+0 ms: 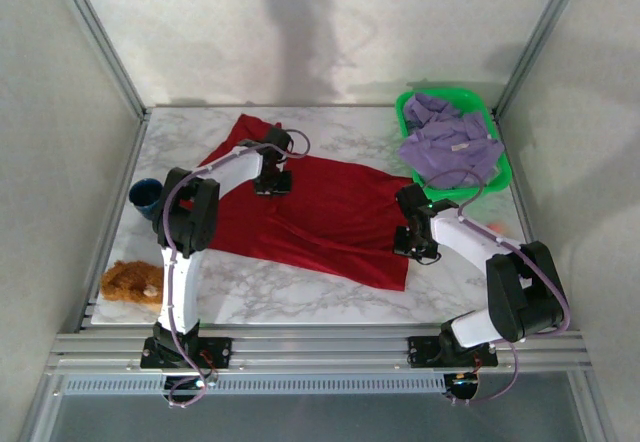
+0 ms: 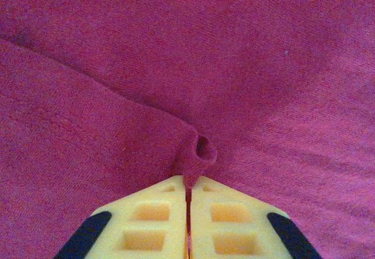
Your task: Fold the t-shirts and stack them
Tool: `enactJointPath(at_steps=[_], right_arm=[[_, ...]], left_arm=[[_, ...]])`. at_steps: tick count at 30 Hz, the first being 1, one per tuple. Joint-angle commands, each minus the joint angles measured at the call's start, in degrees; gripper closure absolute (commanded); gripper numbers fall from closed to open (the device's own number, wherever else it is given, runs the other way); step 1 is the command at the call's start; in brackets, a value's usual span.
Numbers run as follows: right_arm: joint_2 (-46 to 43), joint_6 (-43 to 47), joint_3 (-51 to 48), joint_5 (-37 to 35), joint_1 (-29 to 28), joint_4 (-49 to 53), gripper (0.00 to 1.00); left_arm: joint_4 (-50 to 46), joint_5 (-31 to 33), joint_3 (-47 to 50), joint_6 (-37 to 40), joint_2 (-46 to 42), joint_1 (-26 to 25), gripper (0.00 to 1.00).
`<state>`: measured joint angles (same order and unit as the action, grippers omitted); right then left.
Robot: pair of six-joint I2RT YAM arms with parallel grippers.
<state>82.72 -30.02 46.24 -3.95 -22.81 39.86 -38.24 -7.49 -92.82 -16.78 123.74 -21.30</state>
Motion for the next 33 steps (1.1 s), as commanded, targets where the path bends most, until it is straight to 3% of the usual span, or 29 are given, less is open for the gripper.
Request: enactJointPath(at_steps=[1,17,33], right_arm=[[-0.43,-0.75,1.29,0.14,-0.48,1.14,1.0],[-4.45,-2.85,3.28,-2.11,-0.92,5.73,1.0],[-0.97,-1.15,6.08,-6.72,-0.75,4.05,1.0]], left_arm=[[0.49,2.38,0.5,-0.43,-0.86,-0.06,0.97],[-1.08,5.12,-0.82,-1.64,-4.4,2.22,1.0],[-0.7,4.55,-2.67,-2.36,-4.05,2.67,1.0]])
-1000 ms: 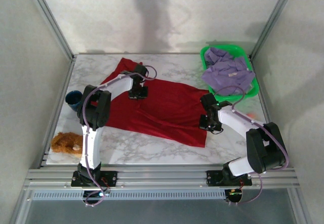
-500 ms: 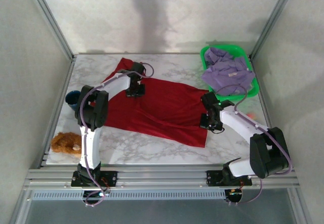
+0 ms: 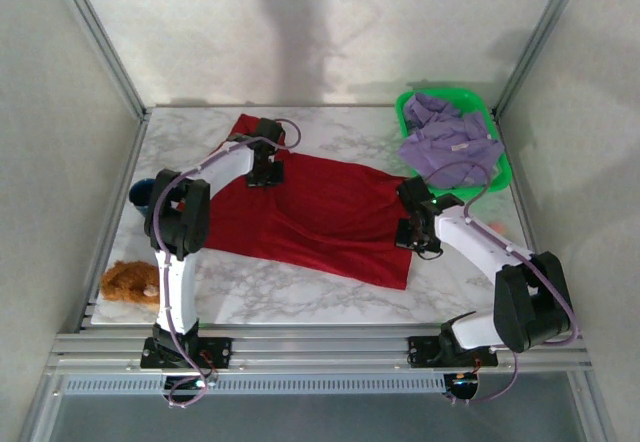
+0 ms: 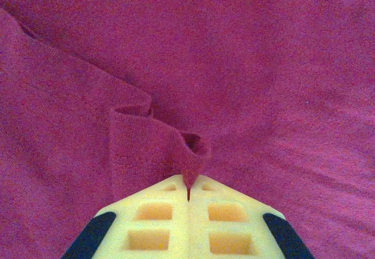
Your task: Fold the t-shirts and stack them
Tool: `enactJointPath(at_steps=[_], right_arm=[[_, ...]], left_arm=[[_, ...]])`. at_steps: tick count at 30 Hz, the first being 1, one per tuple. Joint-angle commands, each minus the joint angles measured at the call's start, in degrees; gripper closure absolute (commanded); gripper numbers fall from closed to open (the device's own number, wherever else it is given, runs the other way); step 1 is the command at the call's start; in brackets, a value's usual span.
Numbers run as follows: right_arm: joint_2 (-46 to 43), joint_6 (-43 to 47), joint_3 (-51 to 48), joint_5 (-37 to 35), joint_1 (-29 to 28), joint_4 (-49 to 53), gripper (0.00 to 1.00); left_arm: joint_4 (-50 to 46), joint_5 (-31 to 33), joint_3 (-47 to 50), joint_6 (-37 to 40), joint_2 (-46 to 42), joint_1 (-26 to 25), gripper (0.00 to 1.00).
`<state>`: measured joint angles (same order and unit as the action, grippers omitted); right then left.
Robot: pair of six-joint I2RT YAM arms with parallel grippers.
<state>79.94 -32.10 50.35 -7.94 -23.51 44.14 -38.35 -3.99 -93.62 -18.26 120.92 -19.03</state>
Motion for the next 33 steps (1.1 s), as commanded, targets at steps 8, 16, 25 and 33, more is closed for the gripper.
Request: enactJointPath(at_steps=[8,16,25,33], right_arm=[[9.0,3.17,4.48,-3.35,0.64,-2.86,1.0],[12.15,3.88,7.46,-5.84,1.01,-0.77,0.73],[4.01,-1.8,12.57,-2.42,-7.77,11.22,0.69],[8.36,-12.87,8.88,8.54,-15.47,-2.94,0.93]], left_arm=[[0.1,0.71,-3.22,-1.34,0.93,0.47,1.0],[-0.28,-0.06,-4.73,-1.34,2.94,1.01,0.72],[-4.09,-1.19,0.45,-1.02,-7.25,-0.29,0.58],[4.34,-8.75,22.21,-7.61,-18.94,-9.95,0.99]])
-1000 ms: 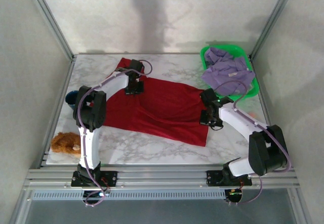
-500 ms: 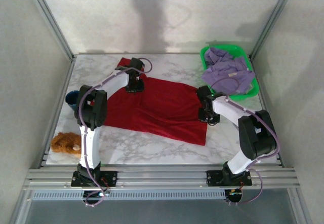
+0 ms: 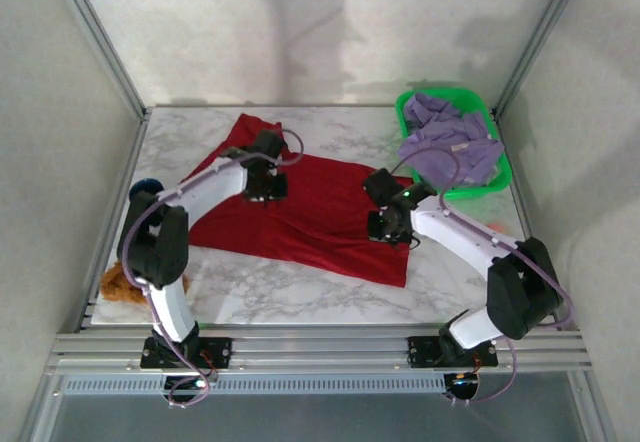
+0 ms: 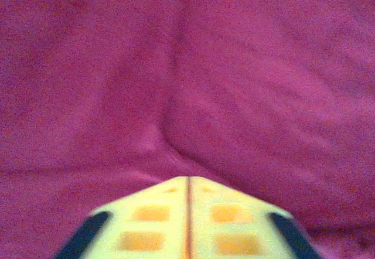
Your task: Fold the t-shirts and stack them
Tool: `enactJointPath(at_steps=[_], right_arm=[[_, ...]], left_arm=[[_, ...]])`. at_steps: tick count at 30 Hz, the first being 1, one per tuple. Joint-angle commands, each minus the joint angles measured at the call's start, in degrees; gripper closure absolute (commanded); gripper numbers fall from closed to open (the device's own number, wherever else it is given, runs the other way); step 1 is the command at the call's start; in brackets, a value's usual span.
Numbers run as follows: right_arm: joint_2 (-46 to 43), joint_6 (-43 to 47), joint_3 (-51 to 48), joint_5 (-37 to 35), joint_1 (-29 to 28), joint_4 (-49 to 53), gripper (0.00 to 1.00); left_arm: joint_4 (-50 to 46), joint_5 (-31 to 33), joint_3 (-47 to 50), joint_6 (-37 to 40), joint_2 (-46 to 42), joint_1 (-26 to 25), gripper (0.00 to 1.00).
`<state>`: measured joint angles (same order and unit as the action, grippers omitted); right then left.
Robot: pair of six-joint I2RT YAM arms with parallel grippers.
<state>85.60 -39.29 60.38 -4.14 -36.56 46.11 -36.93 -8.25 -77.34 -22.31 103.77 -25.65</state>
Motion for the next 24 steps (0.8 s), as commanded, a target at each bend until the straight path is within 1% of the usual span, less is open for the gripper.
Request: enactJointPath(at_steps=[1,2,4,8,16,20,24], right_arm=[[3.8,-6.5,-1.06,5.69,-3.37,-6.11,0.97],[4.82,-7.05,-0.97,6.67,-4.13,-7.52,0.99],[6.58,-8.04,-0.79,7.93,-5.13,-9.42,1.0],[9.48,-8.08,0.28,8.84,-5.52,-11.47,1.0],[14.99,-6.29,3.65,8.36,-5.29,-12.34,1.0],[16.02,-5.48,4.24,7.29,-4.34,-12.88,1.0],[17.03,-4.37,5.31,6.22,-3.14,-12.56,1.0]], left_arm=[[4.76,-5.18,8.39,-5.03,-2.47,-4.71,1.0],[6.37,-6.05,10.37,-6.26,-2.75,-5.86,1.0],[8.74,-6.92,12.64,-8.09,-2.41,-7.63,1.0],[11.56,-7.92,13.04,-9.12,0.07,-9.83,1.0],[11.68,-7.14,10.82,-7.56,3.65,-9.9,1.0],[12.53,-7.78,9.84,-7.77,4.67,-9.42,1.0],[11.15,-7.59,6.87,-7.01,6.16,-9.24,1.0]])
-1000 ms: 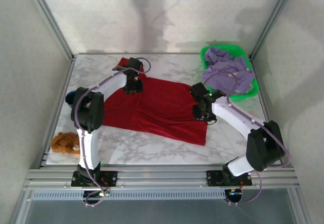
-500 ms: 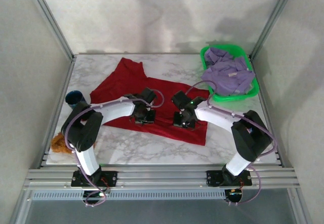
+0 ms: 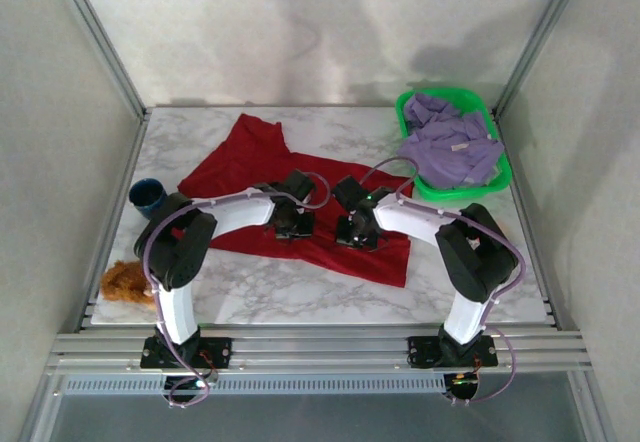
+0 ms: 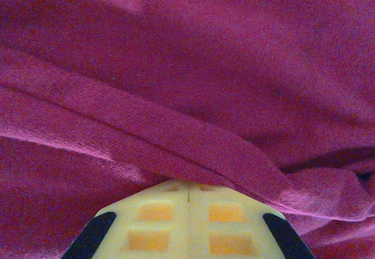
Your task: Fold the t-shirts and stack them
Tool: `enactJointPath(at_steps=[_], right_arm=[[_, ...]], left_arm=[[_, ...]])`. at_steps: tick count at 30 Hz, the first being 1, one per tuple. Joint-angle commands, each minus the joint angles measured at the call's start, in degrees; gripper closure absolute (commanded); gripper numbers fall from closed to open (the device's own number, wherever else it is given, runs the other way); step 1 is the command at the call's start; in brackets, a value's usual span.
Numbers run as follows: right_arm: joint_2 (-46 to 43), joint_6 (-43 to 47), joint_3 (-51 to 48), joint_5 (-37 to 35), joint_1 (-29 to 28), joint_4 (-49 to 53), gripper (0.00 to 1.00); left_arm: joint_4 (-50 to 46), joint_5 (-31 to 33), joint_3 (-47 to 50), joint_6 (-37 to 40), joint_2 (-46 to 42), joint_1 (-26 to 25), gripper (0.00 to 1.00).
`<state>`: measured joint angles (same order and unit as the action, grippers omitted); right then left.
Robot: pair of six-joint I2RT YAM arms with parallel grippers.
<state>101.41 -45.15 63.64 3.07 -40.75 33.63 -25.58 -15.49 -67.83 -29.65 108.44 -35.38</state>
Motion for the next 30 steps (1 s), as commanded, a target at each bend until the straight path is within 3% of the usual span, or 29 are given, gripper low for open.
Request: enactJointPath(at_steps=[1,12,17,21,30], right_arm=[[1.49,1.76,2.19,-1.34,1.33,-0.26,1.0],[7.2,8.53,9.1,-7.73,8.12,-0.47,1.0],[4.06,10.74,13.45,-9.34,8.47,5.41,1.0],[-2.75,7.57,8.76,-6.87,6.5,8.07,1.0],[-10.52,-2.29,-7.09,-0.13,1.3,3.9,1.0]], left_arm=[[-0.57,-0.04,-3.48,0.7,1.96,0.48,1.0],[-5.19,1.38,-16.03,4.69,8.76,2.88,1.0],[-6.28,3.46,-18.5,4.7,5.46,5.83,1.0],[-11.05,5.32,-16.61,6.8,-0.11,10.78,1.0],[-12.93,7.53,3.46,12.61,-11.92,28.91,1.0]])
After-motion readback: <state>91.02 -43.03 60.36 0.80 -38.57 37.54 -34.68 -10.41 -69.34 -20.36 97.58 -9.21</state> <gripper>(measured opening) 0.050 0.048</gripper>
